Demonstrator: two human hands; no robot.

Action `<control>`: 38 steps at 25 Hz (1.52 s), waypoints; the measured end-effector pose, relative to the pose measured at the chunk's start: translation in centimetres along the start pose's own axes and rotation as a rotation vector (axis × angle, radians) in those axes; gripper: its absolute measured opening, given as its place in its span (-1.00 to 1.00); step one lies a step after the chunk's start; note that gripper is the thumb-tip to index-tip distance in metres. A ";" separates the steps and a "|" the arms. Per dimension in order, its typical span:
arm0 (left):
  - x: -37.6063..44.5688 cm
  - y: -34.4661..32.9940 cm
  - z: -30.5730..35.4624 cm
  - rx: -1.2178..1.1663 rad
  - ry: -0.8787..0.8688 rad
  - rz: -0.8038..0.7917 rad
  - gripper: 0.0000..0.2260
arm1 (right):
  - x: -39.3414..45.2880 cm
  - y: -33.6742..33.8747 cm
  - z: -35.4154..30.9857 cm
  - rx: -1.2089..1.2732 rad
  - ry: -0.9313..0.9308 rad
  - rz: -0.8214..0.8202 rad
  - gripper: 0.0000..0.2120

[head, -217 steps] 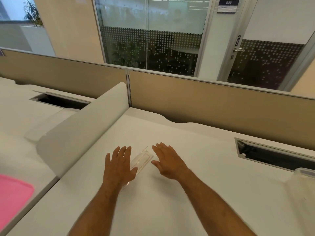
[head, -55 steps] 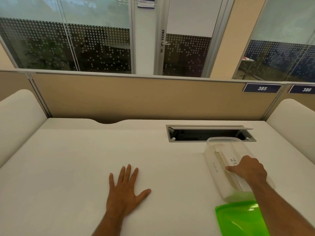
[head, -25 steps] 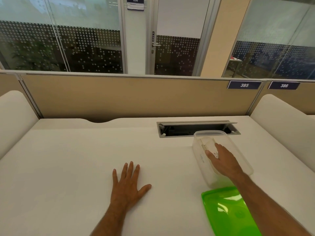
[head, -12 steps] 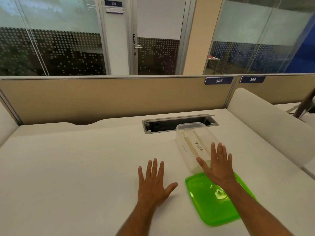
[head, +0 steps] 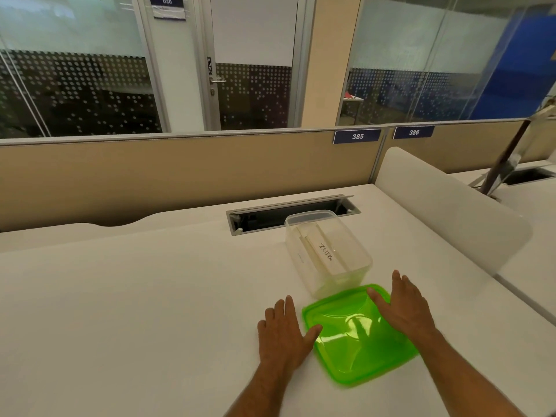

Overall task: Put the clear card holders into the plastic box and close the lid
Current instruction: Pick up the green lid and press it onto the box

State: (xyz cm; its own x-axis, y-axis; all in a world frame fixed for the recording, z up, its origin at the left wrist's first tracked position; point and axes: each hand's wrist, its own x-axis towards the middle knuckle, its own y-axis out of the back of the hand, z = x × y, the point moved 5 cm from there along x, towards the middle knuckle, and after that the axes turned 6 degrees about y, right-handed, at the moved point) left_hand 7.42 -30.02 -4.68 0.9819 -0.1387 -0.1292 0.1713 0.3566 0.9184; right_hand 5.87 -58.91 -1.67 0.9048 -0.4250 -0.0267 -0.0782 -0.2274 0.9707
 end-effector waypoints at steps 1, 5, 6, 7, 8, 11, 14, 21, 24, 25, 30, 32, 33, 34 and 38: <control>0.0 0.1 0.5 -0.060 0.038 -0.002 -0.19 | 0.2 -0.2 0.8 0.035 -0.041 0.000 -0.16; 0.2 -0.4 1.8 -0.353 0.191 -0.113 -0.33 | 0.6 -0.9 2.9 0.063 -0.139 -0.069 -0.48; 0.2 -0.6 2.0 -0.393 0.221 -0.135 -0.38 | 0.6 -1.1 3.0 0.057 -0.138 -0.089 -0.57; 0.3 -0.8 2.1 -0.422 0.239 -0.150 -0.42 | 0.5 -1.3 3.0 0.051 -0.133 -0.100 -0.65; 0.3 -0.9 2.2 -0.450 0.249 -0.159 -0.46 | 0.4 -1.4 3.1 0.049 -0.131 -0.103 -0.71; 0.1 -0.9 1.9 -0.569 0.282 -0.164 -0.53 | 0.3 -1.5 3.7 0.104 -0.150 -0.081 -0.74; -0.4 -0.5 1.2 -0.679 0.317 -0.127 -0.69 | 0.1 -1.4 4.4 0.254 -0.195 -0.055 -0.74; -0.9 3.0 0.1 -0.952 0.141 0.120 -0.80 | -0.3 1.5 3.3 1.026 -0.133 -0.201 -0.78; -0.7 5.7 0.2 -1.036 -0.023 0.229 -0.81 | -0.8 3.9 1.2 1.200 -0.044 -0.322 -0.70; -0.6 6.6 0.2 -1.044 -0.063 0.276 -0.82 | -0.9 4.8 0.3 1.241 -0.011 -0.323 -0.68; 0.9 11.0 -0.4 -1.007 -0.111 0.472 -0.76 | -0.7 9.8 -4.3 1.326 0.194 -0.225 -0.79; 1.8 12.7 -0.2 -0.969 -0.091 0.495 -0.76 | -0.4 11.8 -5.8 1.319 0.303 -0.098 -0.82; 2.1 13.4 0.0 -0.959 -0.061 0.493 -0.71 | -0.4 12.6 -6.6 1.330 0.352 -0.004 -0.84; 2.3 13.9 0.3 -0.967 -0.027 0.491 -0.65 | -0.3 13.1 -7.3 1.338 0.388 0.107 -0.83; 2.6 13.8 2.3 -1.193 0.126 0.291 -0.69 | -1.1 14.1 -10.5 1.113 0.564 0.509 -0.93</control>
State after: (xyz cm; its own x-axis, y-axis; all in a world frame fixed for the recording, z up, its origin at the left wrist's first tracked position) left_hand 12.15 -27.62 8.56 0.9855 0.1533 -0.0731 -0.1528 0.9882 0.0120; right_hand 8.17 -52.42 14.52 0.7001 -0.3202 0.6383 -0.5065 -0.8527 0.1278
